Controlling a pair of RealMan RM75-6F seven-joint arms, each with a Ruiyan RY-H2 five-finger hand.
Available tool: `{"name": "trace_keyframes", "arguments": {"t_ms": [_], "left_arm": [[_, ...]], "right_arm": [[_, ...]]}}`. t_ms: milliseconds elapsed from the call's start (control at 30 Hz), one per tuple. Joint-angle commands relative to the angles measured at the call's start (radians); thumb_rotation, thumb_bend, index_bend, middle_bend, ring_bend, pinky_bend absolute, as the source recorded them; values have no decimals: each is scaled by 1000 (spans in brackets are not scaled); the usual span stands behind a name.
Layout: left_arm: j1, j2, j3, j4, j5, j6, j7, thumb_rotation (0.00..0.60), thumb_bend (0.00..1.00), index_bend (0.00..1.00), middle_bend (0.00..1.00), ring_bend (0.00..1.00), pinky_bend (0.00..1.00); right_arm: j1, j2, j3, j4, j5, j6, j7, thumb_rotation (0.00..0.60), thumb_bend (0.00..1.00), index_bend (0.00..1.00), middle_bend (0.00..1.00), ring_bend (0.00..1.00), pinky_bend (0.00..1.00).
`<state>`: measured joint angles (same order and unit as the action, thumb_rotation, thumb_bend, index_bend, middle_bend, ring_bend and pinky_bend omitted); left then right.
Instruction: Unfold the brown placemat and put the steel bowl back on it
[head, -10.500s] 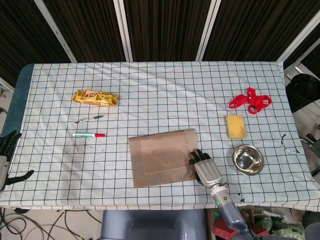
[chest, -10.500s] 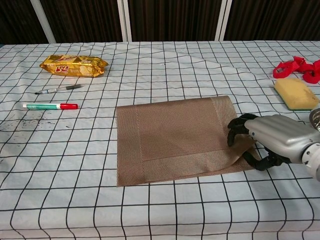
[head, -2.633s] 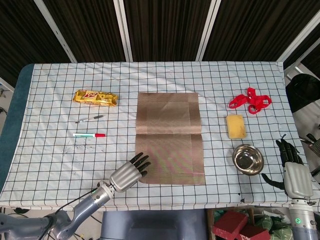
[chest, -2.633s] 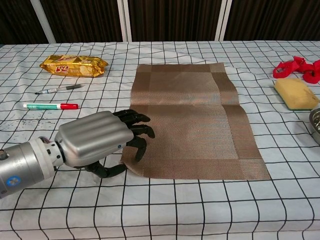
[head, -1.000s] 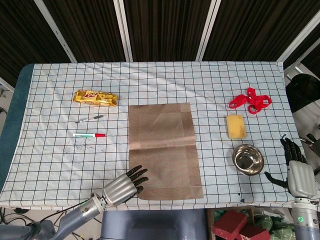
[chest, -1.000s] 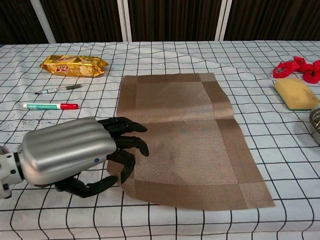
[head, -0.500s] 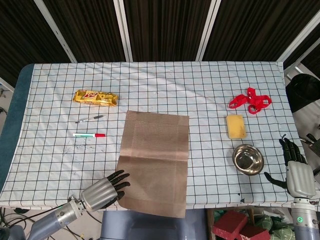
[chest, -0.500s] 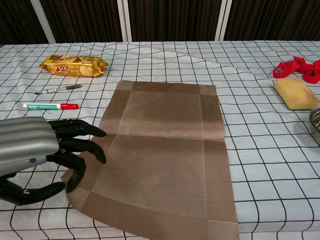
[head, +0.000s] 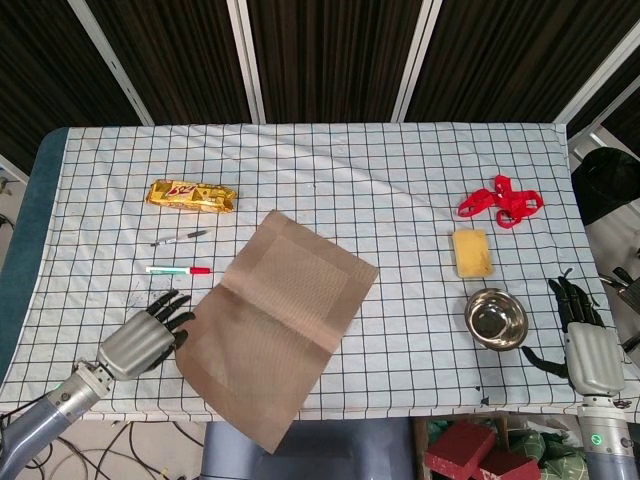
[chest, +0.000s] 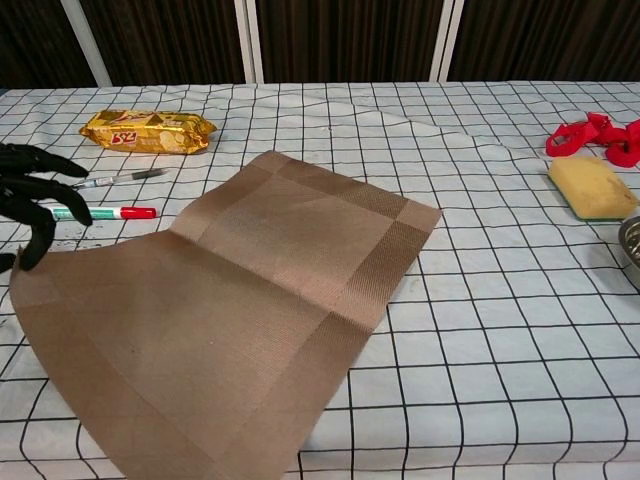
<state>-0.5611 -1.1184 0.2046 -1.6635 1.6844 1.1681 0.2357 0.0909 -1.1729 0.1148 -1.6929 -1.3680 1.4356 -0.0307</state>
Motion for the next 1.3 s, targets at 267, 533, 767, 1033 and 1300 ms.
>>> {"name": "trace_keyframes", "arguments": {"t_ms": [267, 533, 767, 1033, 1300], "left_arm": [[-27, -170, -170, 199, -154, -46, 154, 600, 505, 581, 230, 37, 78], [-89, -302, -266, 312, -223, -91, 289, 600, 506, 585, 232, 37, 78], [-144, -395, -321, 397, -265, -115, 395, 600, 507, 592, 241, 37, 77], [-179, -499, -375, 485, -319, -101, 462, 600, 507, 593, 243, 38, 76], [-181, -558, -431, 550, -390, -45, 535, 600, 469, 569, 209, 38, 59]], "right_arm": [[1, 2, 1, 2, 0, -3, 10, 600, 122, 33, 0, 0, 180], [1, 4, 0, 0, -1, -6, 15, 600, 122, 33, 0, 0, 180], [2, 6, 0, -2, 1, -8, 17, 600, 123, 33, 0, 0, 180], [1, 6, -1, -4, 1, -9, 17, 600, 122, 33, 0, 0, 180], [1, 8, -3, -6, -1, -11, 17, 600, 122, 33, 0, 0, 180]]}}
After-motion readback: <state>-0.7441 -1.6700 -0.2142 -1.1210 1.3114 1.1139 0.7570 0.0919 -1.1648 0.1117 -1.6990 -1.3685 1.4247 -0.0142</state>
